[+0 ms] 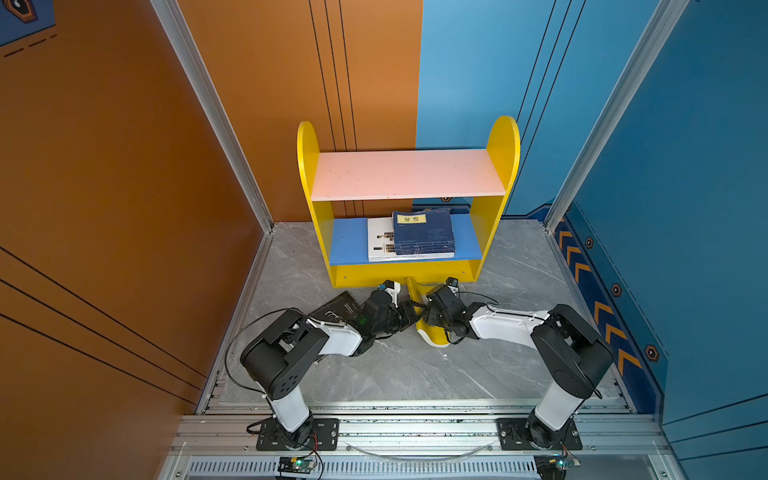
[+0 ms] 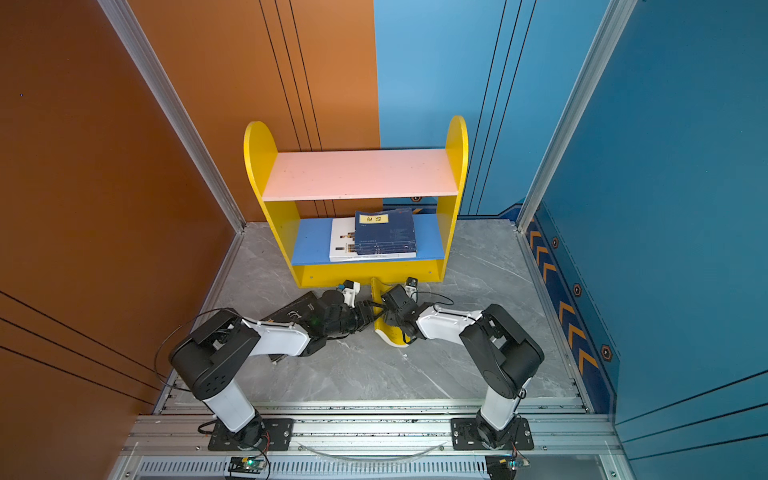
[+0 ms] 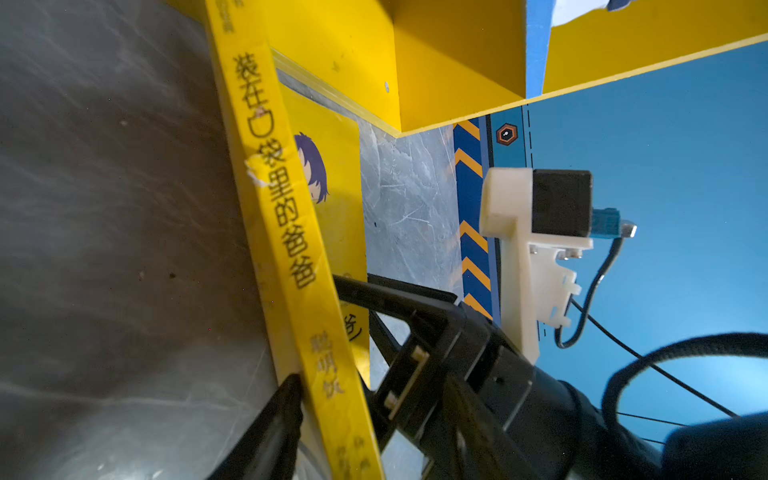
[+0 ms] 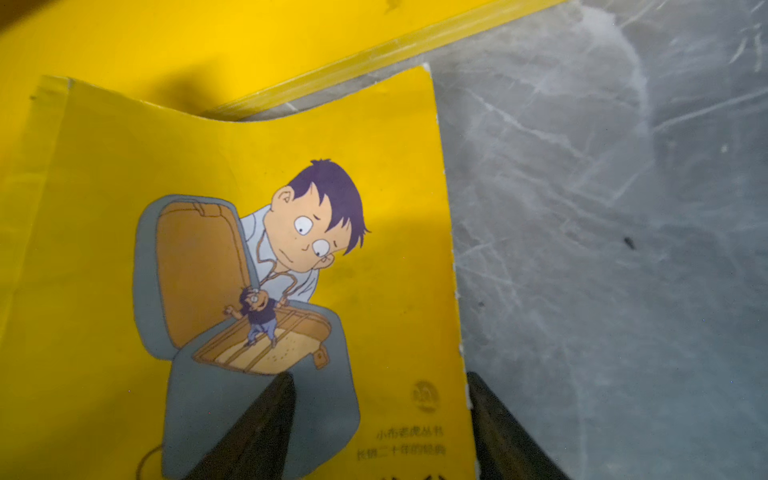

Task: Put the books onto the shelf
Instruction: 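Tilt the yellow book upright onto its spine with both grippers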

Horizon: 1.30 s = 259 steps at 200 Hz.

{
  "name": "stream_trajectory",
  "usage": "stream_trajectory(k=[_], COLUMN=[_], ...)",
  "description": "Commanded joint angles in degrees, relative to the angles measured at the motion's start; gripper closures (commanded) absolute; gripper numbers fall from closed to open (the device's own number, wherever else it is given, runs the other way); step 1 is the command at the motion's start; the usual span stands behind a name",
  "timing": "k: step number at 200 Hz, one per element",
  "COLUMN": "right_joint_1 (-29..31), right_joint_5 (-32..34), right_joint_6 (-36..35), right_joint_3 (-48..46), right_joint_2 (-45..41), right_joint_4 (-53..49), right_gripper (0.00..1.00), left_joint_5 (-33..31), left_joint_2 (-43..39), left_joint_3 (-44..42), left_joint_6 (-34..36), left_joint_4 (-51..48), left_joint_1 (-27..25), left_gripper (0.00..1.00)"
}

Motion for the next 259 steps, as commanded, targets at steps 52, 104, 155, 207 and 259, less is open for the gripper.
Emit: stream_trajectory(k=[52,104,155,207,259], right_joint_1=[2.7,2.1,1.6,1.3,-0.4], right_joint_5=[-12.6,-12.9,-13.1,-13.0,-14.1], right_joint_6=[-0.7,-0.9,-1.1,-1.2,-2.7], right_joint_3=[-1.8,-1.6,-1.6,-1.5,-0.3], right_joint_2=[1.9,1.8,1.2,0.2,-6.0], right_joint_4=[0.8,0.6,0.4,0.0,-1.9], right_gripper=[0.34,0.34,0.33,0.33,0.29], left_joint_5=[6.7,6.6,6.4,6.2,6.1], left_joint_2=[2.1,2.9,2.8,2.4,-3.0], left_joint_3=[1.3,0.8,0.3,0.3,1.9], left_joint_6=[-3.3,-4.4,-4.5,-4.2,1.1], left_joint_4=[9.3,9.4,9.3,8.3,-1.6], left_joint_1=[-1.4,-0.5,-0.4,-0.1,-0.1], left_gripper=[0.67,0.8,0.89,0.91,0.92])
